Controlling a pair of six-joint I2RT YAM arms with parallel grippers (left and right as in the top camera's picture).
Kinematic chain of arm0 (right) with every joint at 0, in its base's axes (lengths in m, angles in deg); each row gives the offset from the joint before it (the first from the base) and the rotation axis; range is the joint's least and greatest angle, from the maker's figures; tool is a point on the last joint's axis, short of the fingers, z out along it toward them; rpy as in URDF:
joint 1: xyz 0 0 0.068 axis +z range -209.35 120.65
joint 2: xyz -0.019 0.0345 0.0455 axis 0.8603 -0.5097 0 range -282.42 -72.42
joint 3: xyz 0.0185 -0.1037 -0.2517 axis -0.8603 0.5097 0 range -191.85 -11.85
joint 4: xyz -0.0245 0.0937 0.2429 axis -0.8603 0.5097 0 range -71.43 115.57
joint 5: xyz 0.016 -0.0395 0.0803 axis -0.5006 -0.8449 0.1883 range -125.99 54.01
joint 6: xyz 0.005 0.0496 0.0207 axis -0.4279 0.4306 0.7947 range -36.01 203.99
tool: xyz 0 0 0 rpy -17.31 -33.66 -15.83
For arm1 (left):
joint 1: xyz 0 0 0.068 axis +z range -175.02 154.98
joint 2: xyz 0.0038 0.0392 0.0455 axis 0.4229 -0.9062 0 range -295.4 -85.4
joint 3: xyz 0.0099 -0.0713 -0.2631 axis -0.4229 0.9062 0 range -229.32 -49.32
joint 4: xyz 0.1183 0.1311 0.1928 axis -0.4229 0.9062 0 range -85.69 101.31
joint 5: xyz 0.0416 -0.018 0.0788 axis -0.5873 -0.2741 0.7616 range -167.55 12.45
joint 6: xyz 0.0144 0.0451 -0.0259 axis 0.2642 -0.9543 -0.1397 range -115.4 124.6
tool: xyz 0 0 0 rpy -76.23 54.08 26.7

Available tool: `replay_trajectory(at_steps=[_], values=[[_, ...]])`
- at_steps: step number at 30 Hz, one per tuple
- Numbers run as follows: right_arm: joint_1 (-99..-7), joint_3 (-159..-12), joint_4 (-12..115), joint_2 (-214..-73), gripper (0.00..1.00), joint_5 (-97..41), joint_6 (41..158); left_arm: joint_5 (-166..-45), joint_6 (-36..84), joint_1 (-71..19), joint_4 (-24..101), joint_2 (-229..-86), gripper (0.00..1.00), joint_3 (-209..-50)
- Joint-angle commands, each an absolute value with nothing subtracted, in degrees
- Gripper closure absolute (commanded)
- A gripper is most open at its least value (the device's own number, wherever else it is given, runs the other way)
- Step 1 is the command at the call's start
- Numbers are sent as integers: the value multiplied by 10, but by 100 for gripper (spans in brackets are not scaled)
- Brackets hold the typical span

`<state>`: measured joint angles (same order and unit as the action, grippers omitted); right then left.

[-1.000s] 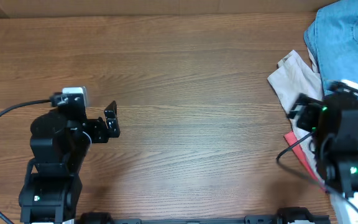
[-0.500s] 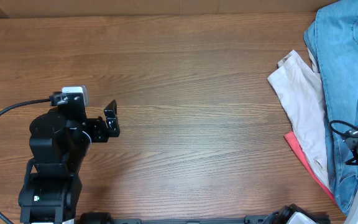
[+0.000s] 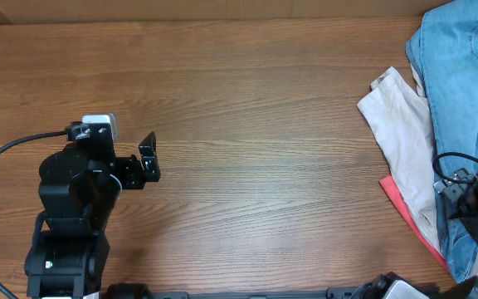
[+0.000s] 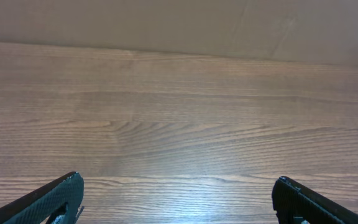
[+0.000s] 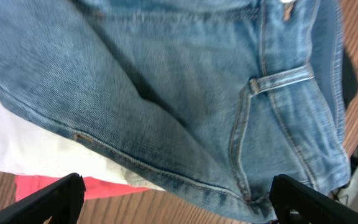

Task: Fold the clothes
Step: 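Reach the right gripper into the clothes pile and grasp the blue jeans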

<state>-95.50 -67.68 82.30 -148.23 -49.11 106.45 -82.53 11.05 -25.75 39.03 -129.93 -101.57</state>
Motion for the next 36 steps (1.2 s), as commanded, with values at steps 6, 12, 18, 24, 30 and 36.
replay_trajectory(at_steps=[6,12,18,24,30,36], values=[[-957,-673,818,-1539,0,-479,1061,-834,106,-254,388,-1300,0,-1031],[-957,-673,810,-1571,17,-479,1061,-834,106,-254,388,-1300,0,-1031],[-957,-675,804,-1572,96,-474,1061,-834,106,-254,388,-1300,0,-1031],[-956,-759,850,-1557,96,-405,1036,-834,106,-254,388,-1300,0,-1031],[-918,-910,923,-1524,96,-272,970,-834,106,-254,388,-1300,0,-1031],[-769,-1007,982,-1502,96,-251,976,-834,106,-254,387,-1300,0,-1031]])
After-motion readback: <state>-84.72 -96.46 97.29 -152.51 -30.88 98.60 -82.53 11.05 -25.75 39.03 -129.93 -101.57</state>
